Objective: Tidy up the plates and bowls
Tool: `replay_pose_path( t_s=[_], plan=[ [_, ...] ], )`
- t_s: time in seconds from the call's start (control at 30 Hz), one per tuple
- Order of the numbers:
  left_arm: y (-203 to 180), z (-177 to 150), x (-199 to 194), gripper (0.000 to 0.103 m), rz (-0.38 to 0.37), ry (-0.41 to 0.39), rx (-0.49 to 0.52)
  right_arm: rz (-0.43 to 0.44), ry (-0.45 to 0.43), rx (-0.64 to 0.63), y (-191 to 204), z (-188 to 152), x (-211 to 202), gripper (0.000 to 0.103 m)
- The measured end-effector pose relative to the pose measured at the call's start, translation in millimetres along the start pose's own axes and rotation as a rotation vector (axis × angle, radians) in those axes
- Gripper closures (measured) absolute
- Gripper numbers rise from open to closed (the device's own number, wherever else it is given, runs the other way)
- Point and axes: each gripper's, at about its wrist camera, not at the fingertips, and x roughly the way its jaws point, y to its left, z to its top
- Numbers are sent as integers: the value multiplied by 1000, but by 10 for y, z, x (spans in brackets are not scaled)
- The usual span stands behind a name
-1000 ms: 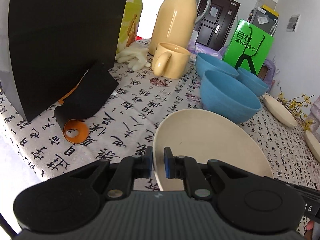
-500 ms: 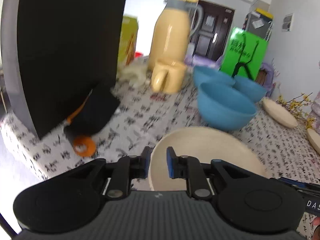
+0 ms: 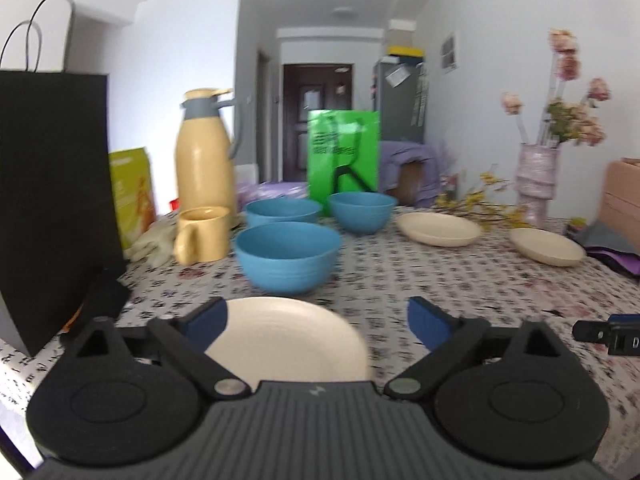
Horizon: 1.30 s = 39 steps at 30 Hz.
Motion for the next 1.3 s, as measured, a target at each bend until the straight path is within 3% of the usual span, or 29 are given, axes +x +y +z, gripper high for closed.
replay_pose_path(
  t_s=[0.07, 0.13, 0.27, 0.4, 0.53, 0.7, 1.3],
  plan=[
    [-109, -69, -75, 1, -19, -12, 14, -26, -19, 2, -145, -63, -137, 30],
    [-188, -143, -156, 0, -28, -25, 22, -44, -49, -6, -233, -138, -298, 20],
    [-267, -261, -335, 0, -15, -51, 30, -56, -134, -68, -208, -300, -607, 16],
    [-268, -393, -583, 0, -14, -106, 35, -71, -256, -114, -93, -484, -927, 1],
    [-243, -552, -787, 0, -1, -126, 57, -74, -348, -154, -37, -695, -1180, 0],
    [-145, -656, -897, 0, 9, -138, 43, -62, -344, -145, -41, -878, -1258, 0],
    [74, -653, -889, 0, 60, -136, -35, -82, -308, -137, 6, -893, -1149, 0]
  ],
)
